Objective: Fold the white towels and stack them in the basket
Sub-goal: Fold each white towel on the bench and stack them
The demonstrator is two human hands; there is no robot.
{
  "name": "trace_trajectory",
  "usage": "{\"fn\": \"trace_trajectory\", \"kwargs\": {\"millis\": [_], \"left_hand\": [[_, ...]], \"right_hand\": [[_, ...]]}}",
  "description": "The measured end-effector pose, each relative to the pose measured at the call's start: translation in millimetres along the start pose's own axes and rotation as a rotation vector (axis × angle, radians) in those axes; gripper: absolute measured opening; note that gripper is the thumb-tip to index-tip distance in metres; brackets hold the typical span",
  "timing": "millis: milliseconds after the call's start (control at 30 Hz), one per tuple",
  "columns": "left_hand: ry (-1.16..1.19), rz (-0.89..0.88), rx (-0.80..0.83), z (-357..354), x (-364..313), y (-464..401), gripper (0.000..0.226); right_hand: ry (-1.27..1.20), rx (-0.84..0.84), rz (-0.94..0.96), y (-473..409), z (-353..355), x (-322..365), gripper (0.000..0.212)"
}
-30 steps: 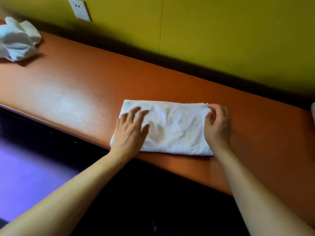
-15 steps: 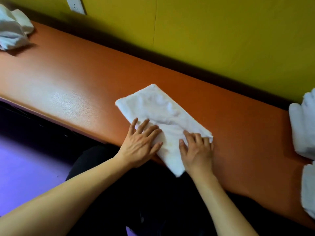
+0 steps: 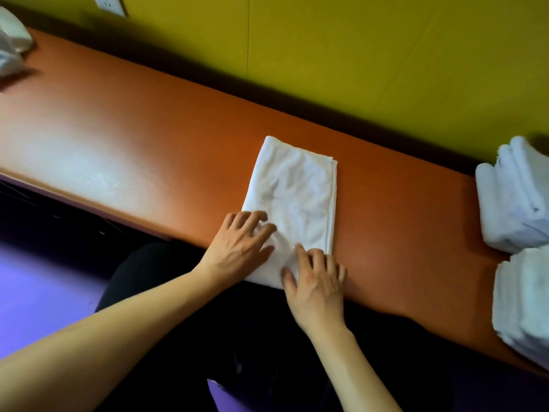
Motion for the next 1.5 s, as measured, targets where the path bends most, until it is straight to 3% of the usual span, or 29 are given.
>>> {"fn": "trace_trajectory", "kwargs": {"millis": [167,267,333,433,500,567,633,700,767,867,933,1000,1133,1233,1300,1400,1500], "left_hand": [[-0.057,-0.001,0.281,-21.5,-1.8,48.1,0.077],[0.009,0.005,0.204,-13.2,3.4,46.5,0.066],[0.104,0.030,0.144,-5.2,1.5,42.7,0.063],[0.262,0.081,0.071,8.9,-2.7,43.5,0.049],[0.399,0.210,-0.027,26.5,1.5,47.7,0.034],[0.452,0.305,-0.121,40.5,4.7,53.9,0.024],[0.483,0.361,-0.181,48.7,6.6,59.4,0.016],[0.574,0.415,-0.218,52.9,6.5,63.2,0.010],[0.680,0.466,-0.254,56.1,4.3,65.0,0.005],[0.733,0.520,-0.336,61.2,7.0,60.2,0.007],[0.737,0.538,-0.353,60.0,14.4,50.6,0.012],[0.782,0.543,-0.351,56.3,21.5,39.3,0.022],[0.986,0.569,-0.385,55.7,34.2,30.0,0.047],[1.154,0.525,-0.291,52.4,35.9,29.6,0.077],[1.085,0.492,-0.235,50.3,34.8,27.6,0.089],[0.881,0.469,-0.244,48.1,37.9,17.2,0.088],[0.734,0.500,-0.293,43.2,47.1,5.7,0.083]], "right_hand": [[-0.070,0.144,0.067,5.7,0.6,-6.7,0.097],[0.016,0.196,0.167,5.7,-1.6,-6.3,0.112],[0.001,0.152,0.174,6.9,-2.1,-11.0,0.101],[-0.096,0.016,0.134,7.1,8.3,-19.6,0.054],[-0.198,-0.034,0.078,6.4,15.7,-25.4,0.029],[-0.368,-0.016,0.000,6.3,20.4,-31.0,0.017],[-0.665,0.075,-0.109,6.2,23.0,-35.1,0.011],[-0.914,0.167,-0.184,6.4,27.6,-35.9,0.017],[-1.148,0.208,-0.173,6.0,36.9,-34.7,0.022],[-1.400,0.400,-0.093,5.8,40.0,-30.8,0.027],[-1.215,0.429,-0.093,2.3,31.9,-34.8,0.033],[-1.033,0.334,-0.166,-5.4,26.0,-41.9,0.032],[-1.046,0.115,-0.301,-25.4,22.3,-47.8,0.019],[-1.090,0.037,-0.359,-44.7,17.0,-48.0,0.012],[-1.110,-0.003,-0.376,-57.0,15.8,-45.9,0.008],[-1.008,-0.057,-0.396,-75.1,17.2,-42.6,0.007],[-0.853,-0.042,-0.446,-86.6,7.0,-40.5,0.022]]}}
Point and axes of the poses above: each hand's wrist, its own y-axis away from the middle knuckle, its own z-axis out of the back of the hand, x = y × z, the point moved 6 cm from there along -y, towards the middle knuckle, and after that the axes turned 15 degrees about y, right-handed, at the moved point
